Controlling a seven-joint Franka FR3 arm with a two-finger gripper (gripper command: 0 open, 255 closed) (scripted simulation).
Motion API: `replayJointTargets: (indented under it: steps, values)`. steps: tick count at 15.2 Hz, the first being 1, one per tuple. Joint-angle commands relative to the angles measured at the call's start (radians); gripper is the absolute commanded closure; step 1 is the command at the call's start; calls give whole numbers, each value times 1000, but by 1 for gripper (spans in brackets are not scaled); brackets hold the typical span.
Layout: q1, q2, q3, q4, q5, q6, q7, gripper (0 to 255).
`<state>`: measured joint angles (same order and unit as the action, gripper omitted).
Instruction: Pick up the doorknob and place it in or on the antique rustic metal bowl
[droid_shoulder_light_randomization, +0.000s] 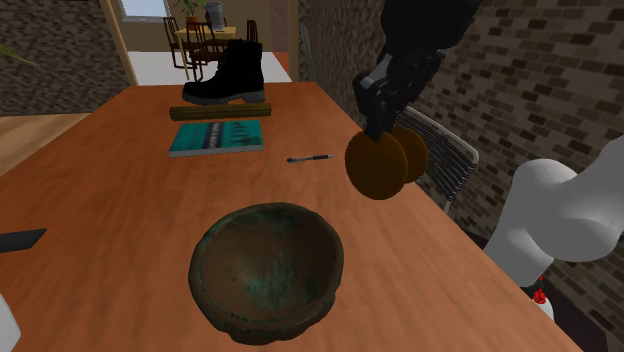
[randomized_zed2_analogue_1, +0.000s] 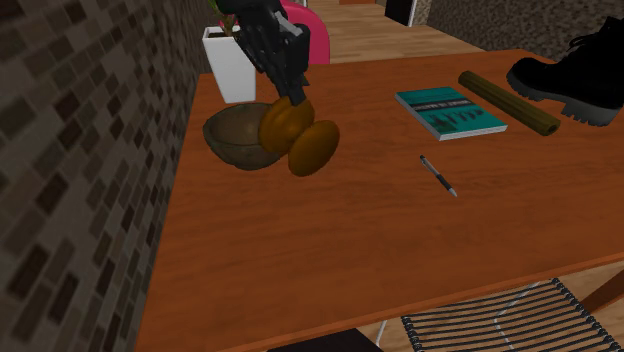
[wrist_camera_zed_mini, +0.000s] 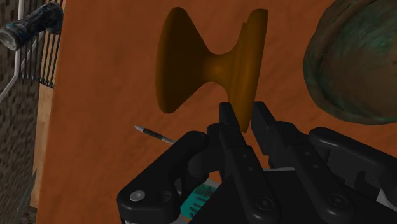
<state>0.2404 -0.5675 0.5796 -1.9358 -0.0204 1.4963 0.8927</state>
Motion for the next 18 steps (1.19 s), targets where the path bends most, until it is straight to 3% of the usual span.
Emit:
replayJointTargets:
  steps: [1,6,9,11,12,14,18]
  values:
    - [-22,76,64,73,-13,-5,54,255]
    - [-83,310,250,283,-113,-38,205,255]
    - [-89,513,393,440,-253,-95,334,255]
    - [-27,688,469,567,-397,-164,434,255]
    - [70,835,501,691,-528,-239,502,255]
    - [74,799,455,639,-487,-193,492,255]
    - [32,761,457,548,-451,-121,494,255]
